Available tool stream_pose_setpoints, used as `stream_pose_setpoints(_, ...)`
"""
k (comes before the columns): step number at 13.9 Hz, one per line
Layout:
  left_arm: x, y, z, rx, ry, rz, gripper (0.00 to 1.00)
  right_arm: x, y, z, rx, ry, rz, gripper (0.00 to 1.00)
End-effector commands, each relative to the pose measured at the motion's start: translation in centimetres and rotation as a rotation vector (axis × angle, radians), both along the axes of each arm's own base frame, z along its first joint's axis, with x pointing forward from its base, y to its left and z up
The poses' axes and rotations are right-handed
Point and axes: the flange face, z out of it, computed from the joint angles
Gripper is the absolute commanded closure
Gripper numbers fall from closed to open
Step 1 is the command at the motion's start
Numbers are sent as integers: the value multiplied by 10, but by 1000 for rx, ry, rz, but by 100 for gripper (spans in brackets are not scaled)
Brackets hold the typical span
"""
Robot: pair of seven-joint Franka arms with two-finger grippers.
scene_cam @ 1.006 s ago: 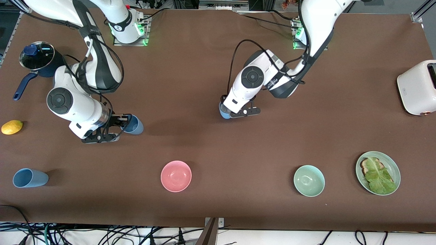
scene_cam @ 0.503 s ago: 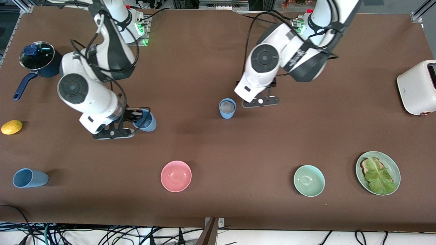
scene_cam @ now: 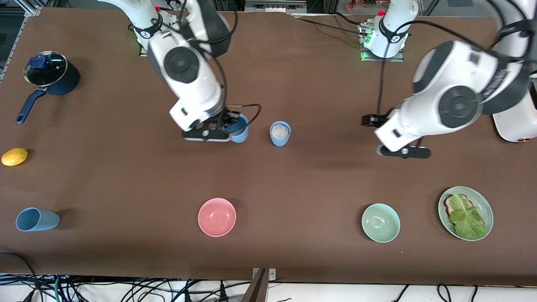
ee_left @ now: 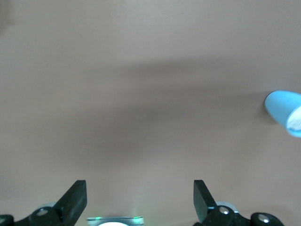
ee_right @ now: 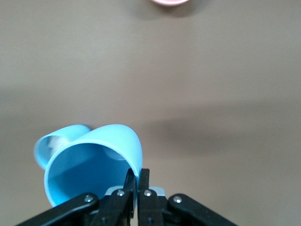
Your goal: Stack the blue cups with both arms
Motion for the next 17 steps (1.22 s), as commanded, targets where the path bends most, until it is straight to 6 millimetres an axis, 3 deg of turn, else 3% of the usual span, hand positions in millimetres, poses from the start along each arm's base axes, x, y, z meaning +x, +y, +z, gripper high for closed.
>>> stream_pose_setpoints(1, -12, 46, 45, -22, -38, -89, 0, -7, 49, 4, 20, -5, -55, 100)
stream_pose_setpoints(3, -17, 77, 54, -35, -11, -108, 0, -23, 84, -5, 22, -9, -88, 100)
stream_pose_setpoints(6, -21, 96, 68, -42, -28, -130, 0, -35, 117, -20, 33, -24, -115, 100)
stream_pose_setpoints(7, -27, 93, 80, -25, -75, -155, 0, -35, 121, -25, 37, -30, -134, 100)
stream_pose_setpoints(8, -26, 95, 72, -33, -78, -165, 0, -37, 126, -29, 41, -35, -134, 100)
stream_pose_setpoints(12, -39, 120, 76, -15, -207, -101, 0, -38, 129, -44, 31, -31, -136, 100)
stream_pose_setpoints(14, -53, 123, 73, -7, -295, -77, 0, -41, 125, -47, 23, -23, -130, 100)
stream_pose_setpoints(17, -58, 119, 71, -4, -355, -56, 0, -41, 122, -50, 15, -18, -129, 100)
